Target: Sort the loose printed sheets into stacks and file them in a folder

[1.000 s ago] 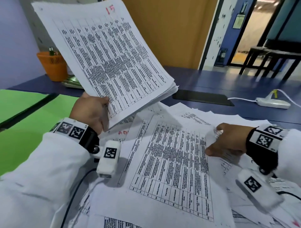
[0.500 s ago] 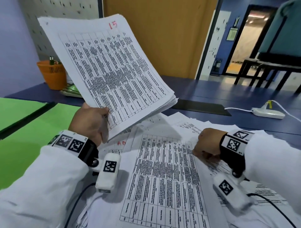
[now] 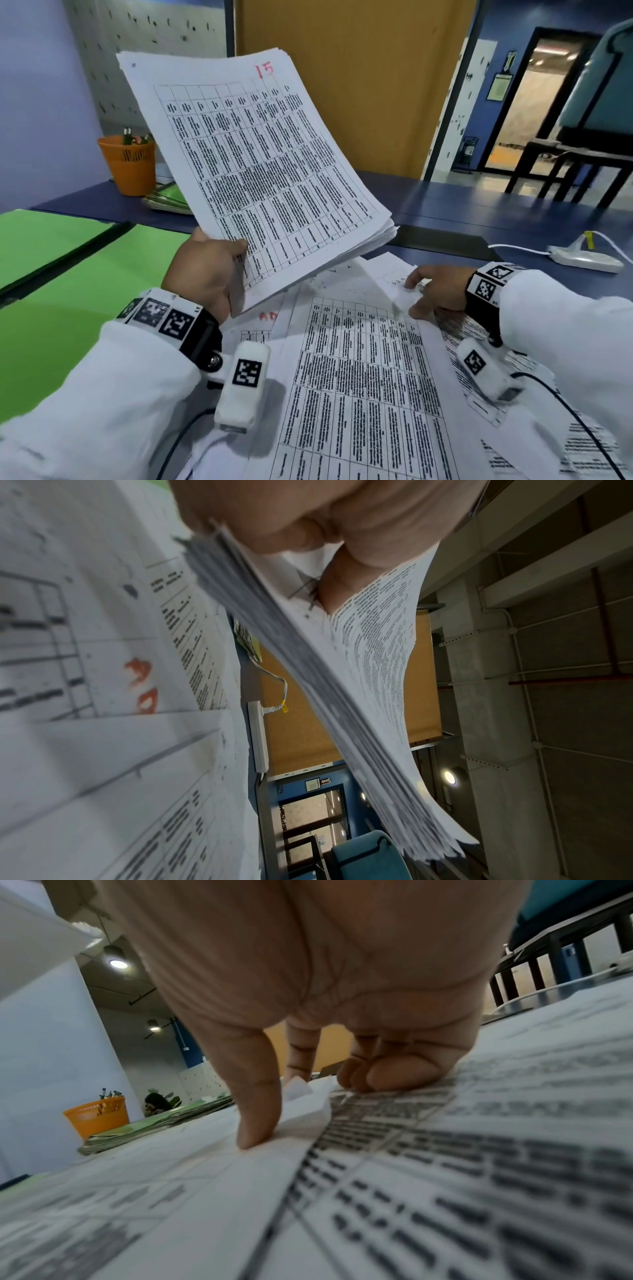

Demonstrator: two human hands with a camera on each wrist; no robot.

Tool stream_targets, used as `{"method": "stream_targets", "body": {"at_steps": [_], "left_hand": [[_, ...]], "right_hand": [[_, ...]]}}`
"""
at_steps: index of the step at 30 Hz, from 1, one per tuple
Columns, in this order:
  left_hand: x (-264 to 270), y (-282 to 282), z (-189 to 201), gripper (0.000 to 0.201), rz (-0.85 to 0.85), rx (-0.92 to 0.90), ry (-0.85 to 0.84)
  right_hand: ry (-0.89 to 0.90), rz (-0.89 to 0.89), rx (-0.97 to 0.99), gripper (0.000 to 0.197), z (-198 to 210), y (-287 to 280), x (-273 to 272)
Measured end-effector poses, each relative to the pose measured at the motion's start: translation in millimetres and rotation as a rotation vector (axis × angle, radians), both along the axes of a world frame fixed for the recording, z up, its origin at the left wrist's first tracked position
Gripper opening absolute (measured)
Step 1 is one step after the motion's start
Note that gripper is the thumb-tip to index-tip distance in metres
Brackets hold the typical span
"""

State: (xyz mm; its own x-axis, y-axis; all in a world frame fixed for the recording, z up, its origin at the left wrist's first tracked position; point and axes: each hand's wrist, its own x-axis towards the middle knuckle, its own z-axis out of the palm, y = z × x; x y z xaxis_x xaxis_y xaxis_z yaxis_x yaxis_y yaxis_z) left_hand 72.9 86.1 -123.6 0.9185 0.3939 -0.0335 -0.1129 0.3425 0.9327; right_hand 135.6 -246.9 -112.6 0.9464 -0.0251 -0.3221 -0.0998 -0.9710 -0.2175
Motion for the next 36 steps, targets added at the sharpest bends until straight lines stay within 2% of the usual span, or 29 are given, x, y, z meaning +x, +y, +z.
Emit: {"method": "stream_targets", "body": {"at_steps": [3, 7, 9, 11, 14, 16, 18, 20, 22, 24, 26, 29, 31, 34, 36], "left_hand": [[-1, -6, 0, 0.039, -0.012, -0.067, 0.007], [-2, -8, -1, 0.036, 0.029, -0.064, 0.014], [-4, -9, 1, 0.037, 0.003, -0.072, 0.011], [-7, -10, 3, 0.039, -0.014, -0.077, 0.010], [-10, -10, 5, 0.041, -0.040, -0.080, 0.004], [-13, -13, 6, 0.042, -0.060, -0.064, -0.010], [-18, -16, 10, 0.041, -0.073, -0.045, -0.013], [-18, -17, 10, 0.040, -0.079, -0.041, -0.023], [-15, -16, 6, 0.039, -0.076, -0.034, -0.028], [-13, -17, 4, 0.043, -0.065, -0.019, -0.001], [-11, -15, 2, 0.045, -0.046, -0.023, 0.018], [-11, -15, 1, 0.045, -0.061, -0.013, 0.022], [-13, -16, 2, 0.042, -0.075, -0.001, 0.020], [-18, -23, 4, 0.041, -0.128, 0.013, 0.033], [-22, -28, 5, 0.040, -0.193, 0.010, 0.041]], "right_hand": [[-0.055, 0.009, 0.019, 0.040, -4, -1, 4], [-0.107, -0.007, 0.095, 0.032, -3, -4, 1], [-0.135, 0.015, 0.123, 0.021, -1, -8, 0], [-0.155, -0.056, 0.354, 0.014, 3, -15, -4], [-0.240, -0.314, 0.845, 0.028, 14, -25, -10], [-0.153, -0.395, 0.987, 0.035, 18, -33, -22], [0.117, -0.386, 0.976, 0.049, 7, -39, -43], [0.280, -0.322, 0.883, 0.054, -9, -38, -59], [0.178, -0.317, 0.803, 0.033, -14, -34, -65], [0.004, -0.383, 0.856, 0.025, -10, -34, -59], [-0.027, -0.383, 0.902, 0.028, -9, -31, -54], [0.061, -0.293, 0.732, 0.037, -15, -20, -65], [-0.032, -0.281, 0.665, 0.041, -16, -16, -66], [-0.219, -0.306, 0.794, 0.058, 1, -19, -65], [-0.310, -0.269, 0.886, 0.051, 10, -22, -67]]}}
